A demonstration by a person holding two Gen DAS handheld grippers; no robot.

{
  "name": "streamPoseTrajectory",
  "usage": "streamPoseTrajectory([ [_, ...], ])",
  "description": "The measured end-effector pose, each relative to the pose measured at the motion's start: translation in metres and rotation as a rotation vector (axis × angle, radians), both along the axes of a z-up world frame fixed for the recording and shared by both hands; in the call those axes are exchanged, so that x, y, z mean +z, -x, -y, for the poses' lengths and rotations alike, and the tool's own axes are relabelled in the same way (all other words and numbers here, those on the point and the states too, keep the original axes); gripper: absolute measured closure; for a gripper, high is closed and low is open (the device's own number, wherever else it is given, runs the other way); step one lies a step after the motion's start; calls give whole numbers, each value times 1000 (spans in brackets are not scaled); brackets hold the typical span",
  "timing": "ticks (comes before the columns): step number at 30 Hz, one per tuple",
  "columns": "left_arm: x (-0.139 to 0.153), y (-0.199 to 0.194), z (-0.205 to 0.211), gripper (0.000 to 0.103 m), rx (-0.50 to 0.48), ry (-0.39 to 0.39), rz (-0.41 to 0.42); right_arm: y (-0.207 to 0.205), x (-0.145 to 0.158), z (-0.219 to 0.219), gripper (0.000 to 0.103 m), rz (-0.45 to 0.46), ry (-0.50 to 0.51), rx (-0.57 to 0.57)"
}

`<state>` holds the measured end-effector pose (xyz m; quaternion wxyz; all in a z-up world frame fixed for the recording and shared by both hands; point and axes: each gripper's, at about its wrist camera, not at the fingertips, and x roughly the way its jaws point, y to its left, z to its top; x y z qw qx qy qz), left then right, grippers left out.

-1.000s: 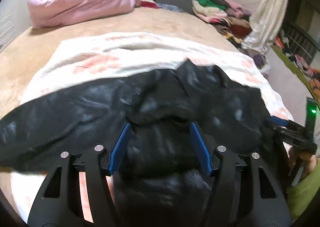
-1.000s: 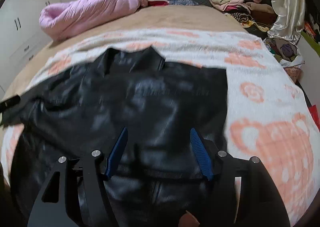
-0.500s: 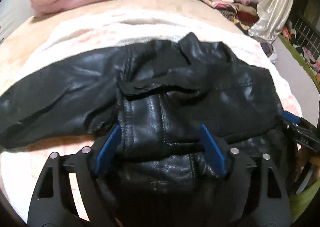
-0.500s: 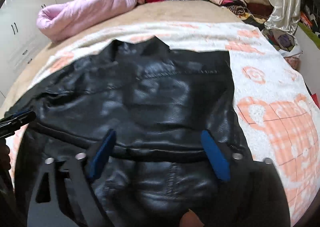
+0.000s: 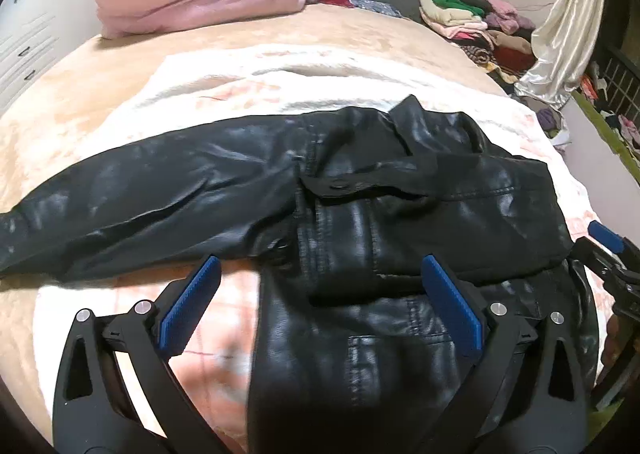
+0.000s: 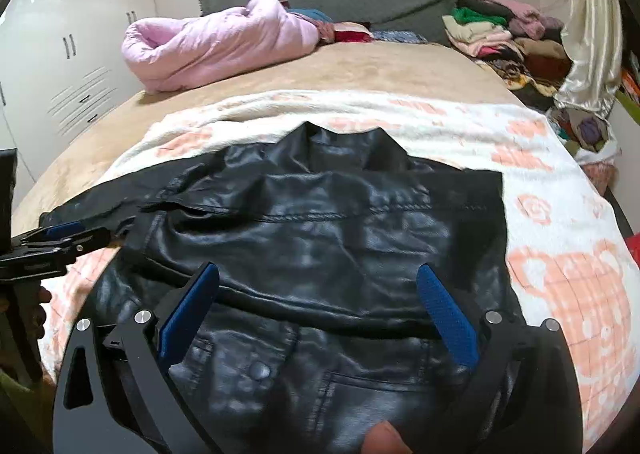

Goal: Fold large clothes
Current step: 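Release the jacket and move the left tool to the other sleeve cuff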

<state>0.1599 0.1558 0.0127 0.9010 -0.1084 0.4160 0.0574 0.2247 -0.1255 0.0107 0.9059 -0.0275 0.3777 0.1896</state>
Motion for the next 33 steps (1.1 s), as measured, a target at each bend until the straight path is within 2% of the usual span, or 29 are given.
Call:
streamPoseTrajectory([
  [14, 12, 21, -37, 9, 116, -32, 32, 16, 22, -71, 4, 50, 32, 122],
  [23, 23, 34, -71, 9, 236, -76, 51, 19, 33, -121, 4, 75, 49, 194],
  [33, 16, 50, -124, 9, 385, -20, 27, 16, 36, -176, 4, 56, 27, 282],
])
